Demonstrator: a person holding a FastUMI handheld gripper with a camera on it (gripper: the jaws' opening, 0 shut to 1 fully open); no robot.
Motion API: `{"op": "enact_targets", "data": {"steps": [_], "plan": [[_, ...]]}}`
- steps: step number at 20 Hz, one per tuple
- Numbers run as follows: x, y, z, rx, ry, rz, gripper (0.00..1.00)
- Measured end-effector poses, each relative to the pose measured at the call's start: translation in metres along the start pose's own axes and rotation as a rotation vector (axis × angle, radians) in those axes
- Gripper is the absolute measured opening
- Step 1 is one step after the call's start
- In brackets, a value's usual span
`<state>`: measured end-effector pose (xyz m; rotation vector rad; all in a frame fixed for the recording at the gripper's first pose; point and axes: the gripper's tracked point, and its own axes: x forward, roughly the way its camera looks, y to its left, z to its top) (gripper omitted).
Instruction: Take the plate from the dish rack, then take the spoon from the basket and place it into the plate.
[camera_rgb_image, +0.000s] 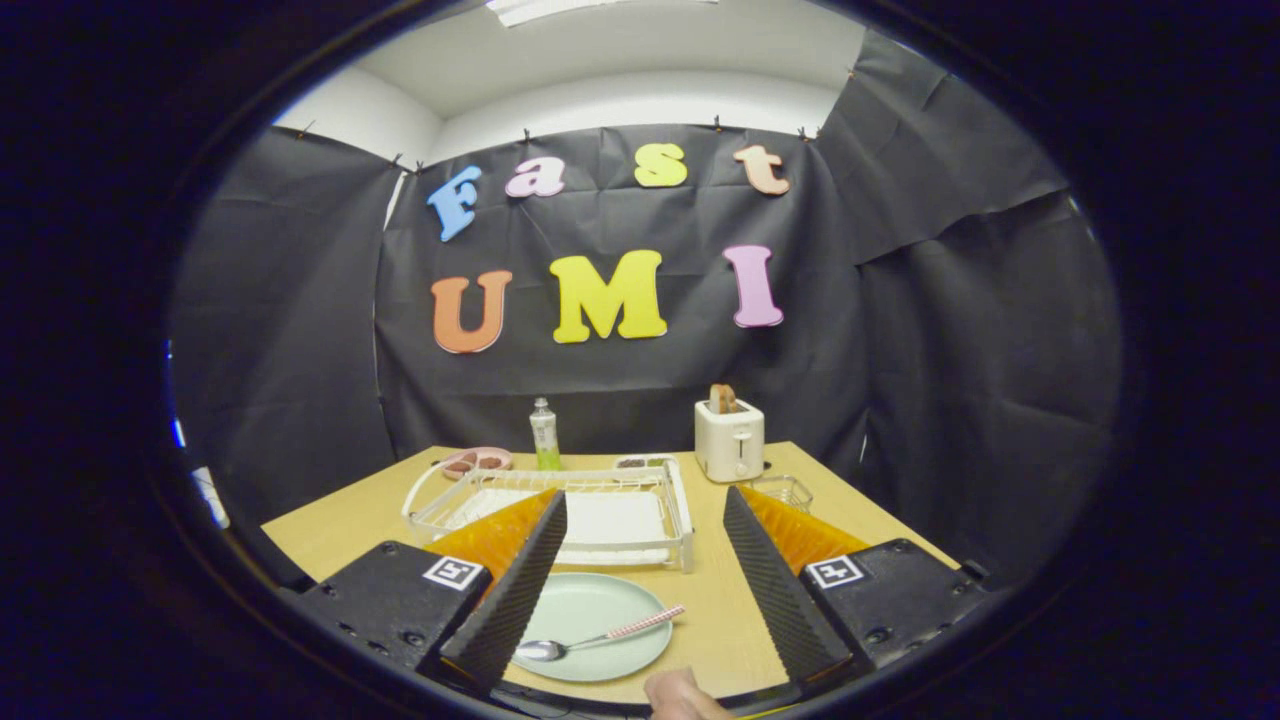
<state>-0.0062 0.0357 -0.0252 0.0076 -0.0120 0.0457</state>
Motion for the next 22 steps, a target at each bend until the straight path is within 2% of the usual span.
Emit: {"op": "enact_targets", "data": {"steps": [2, 4, 10, 15, 19, 22], "plan": [[-0.015, -0.005, 0.012, 0.011, -0.009, -0.006, 1.0], [-0.03, -0.003, 0.024, 0.017, -0.01, 0.022, 1.0], [-0.067, -0.021, 0.051, -0.021, -0.053, -0.022, 1.0], [-0.076, -0.024, 0.054, 0.034, -0.045, -0.011, 1.0], [-0.078, -0.034, 0.06, 0.002, -0.061, -0.033, 1.0], [-0.083, -0.031, 0.058, 0.004, -0.059, -0.012, 1.0]]}}
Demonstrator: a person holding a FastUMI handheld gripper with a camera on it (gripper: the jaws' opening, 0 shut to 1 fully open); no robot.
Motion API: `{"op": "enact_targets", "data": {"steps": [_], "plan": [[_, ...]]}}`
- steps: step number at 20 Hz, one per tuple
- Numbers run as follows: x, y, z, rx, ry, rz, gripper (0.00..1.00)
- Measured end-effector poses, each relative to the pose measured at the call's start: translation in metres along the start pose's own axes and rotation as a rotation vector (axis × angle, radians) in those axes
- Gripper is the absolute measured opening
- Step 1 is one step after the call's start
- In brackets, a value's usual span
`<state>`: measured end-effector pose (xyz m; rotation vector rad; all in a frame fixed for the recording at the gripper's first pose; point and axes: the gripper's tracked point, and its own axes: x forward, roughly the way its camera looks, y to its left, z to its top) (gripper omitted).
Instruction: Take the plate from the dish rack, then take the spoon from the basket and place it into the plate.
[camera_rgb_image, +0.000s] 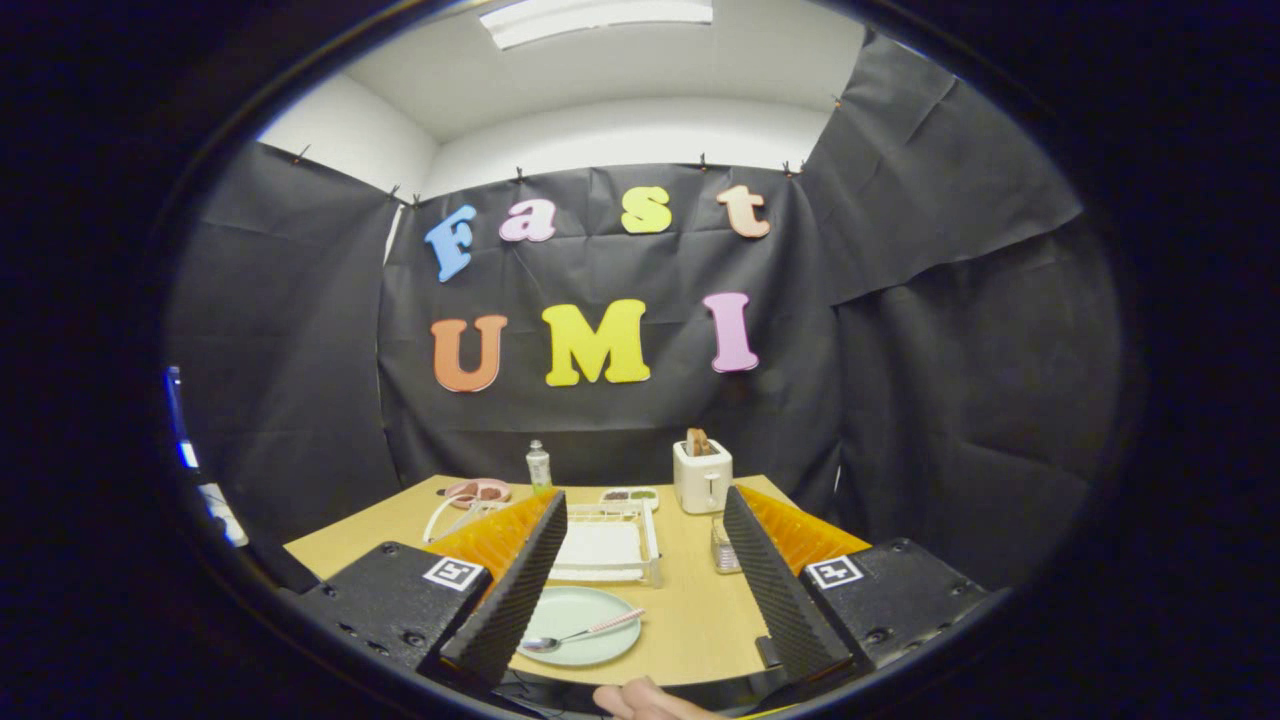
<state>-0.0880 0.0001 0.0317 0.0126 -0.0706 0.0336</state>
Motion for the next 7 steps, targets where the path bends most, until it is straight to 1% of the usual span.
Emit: {"op": "enact_targets", "data": {"steps": [3, 7], "plan": [[0.0007, 0.0014, -0.005, 0.001, 0.014, 0.015, 1.0], [-0.0006, -0.0011, -0.0039, -0.003, 0.017, 0.014, 1.0]]}}
